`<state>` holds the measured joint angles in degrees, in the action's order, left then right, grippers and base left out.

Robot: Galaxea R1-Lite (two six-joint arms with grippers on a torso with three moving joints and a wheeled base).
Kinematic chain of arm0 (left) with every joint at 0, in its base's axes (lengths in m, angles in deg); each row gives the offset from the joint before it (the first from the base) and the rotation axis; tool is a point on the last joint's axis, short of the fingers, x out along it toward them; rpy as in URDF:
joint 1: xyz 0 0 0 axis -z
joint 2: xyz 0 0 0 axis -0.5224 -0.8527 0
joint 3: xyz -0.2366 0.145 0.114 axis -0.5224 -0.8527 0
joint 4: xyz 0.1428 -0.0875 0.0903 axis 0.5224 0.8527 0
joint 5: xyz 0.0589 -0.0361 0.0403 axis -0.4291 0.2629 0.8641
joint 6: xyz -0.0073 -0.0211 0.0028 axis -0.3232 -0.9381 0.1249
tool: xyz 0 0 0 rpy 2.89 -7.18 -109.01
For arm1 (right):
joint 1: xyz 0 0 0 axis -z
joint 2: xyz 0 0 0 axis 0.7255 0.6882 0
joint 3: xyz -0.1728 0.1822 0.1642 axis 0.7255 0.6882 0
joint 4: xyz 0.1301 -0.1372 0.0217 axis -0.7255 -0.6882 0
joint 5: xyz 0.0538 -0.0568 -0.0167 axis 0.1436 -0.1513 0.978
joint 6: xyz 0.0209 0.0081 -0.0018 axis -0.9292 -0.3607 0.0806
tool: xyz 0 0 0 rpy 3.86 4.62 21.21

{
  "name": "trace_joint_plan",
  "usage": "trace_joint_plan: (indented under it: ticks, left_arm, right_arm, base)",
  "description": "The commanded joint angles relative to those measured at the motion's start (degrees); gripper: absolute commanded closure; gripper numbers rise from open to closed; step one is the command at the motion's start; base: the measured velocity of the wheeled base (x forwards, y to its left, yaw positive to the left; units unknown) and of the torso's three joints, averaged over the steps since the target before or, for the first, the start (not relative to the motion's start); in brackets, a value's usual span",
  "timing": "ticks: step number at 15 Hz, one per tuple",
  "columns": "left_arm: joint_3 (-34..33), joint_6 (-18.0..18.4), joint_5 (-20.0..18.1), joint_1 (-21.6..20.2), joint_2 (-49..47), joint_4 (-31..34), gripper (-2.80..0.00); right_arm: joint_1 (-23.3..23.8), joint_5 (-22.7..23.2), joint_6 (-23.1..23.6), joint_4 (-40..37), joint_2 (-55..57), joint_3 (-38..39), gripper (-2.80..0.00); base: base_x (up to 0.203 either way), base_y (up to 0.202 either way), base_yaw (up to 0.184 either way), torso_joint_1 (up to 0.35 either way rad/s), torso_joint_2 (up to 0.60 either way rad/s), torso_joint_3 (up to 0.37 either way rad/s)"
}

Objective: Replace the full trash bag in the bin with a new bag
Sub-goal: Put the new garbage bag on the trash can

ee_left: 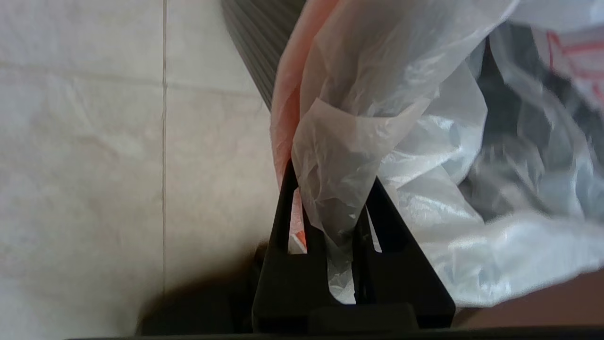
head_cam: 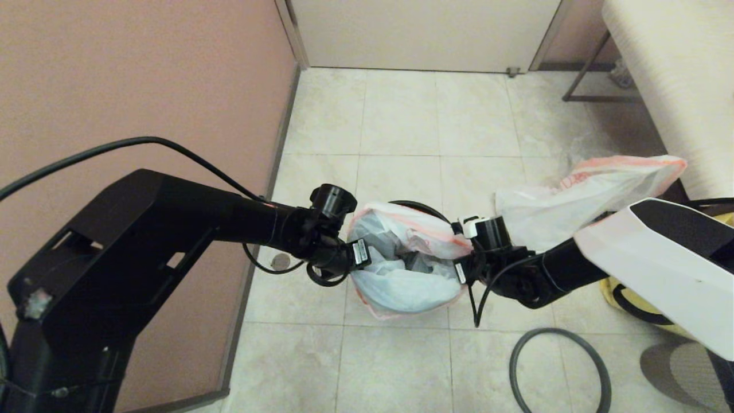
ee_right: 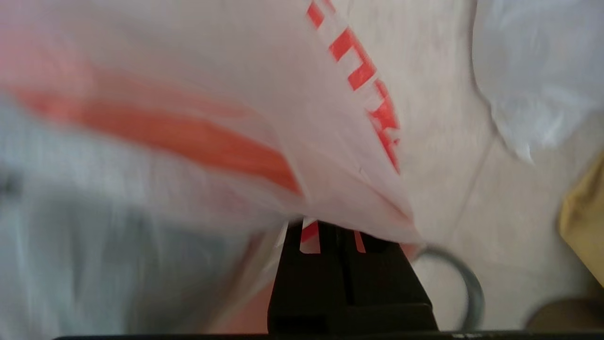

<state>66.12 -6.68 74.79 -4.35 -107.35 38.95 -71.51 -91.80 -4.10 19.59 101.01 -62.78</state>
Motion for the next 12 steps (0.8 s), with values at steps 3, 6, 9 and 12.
trace_joint_plan:
  ticks: [3, 6, 9, 12]
  left_arm:
    - [-0.1, 0.9, -2.23, 0.1, 1.11, 1.68, 0.0]
    - [-0.14, 4.01, -2.41, 0.1, 0.9, 4.86, 0.0]
    - [-0.47, 8.2, -2.59, 0.19, 0.67, 8.15, 0.0]
    - [-0.63, 8.18, -2.68, 0.45, 0.75, 8.09, 0.0]
  right_arm:
    - [1.43, -0.39, -1.53, -2.87, 5.37, -10.62, 0.0]
    - [1.6, -0.35, -6.56, -3.79, 2.66, -12.26, 0.0]
    - [1.61, -0.12, -8.48, -3.93, 0.25, -11.91, 0.0]
    - [1.52, 0.48, -8.53, -3.97, -0.23, -11.99, 0.0]
  base:
    - [0.0, 0.0, 0.0, 0.0, 0.0, 0.0]
    - [0.0, 0.0, 0.0, 0.0, 0.0, 0.0]
    - [0.0, 0.0, 0.0, 0.0, 0.0, 0.0]
    - [0.0, 0.0, 0.0, 0.0, 0.0, 0.0]
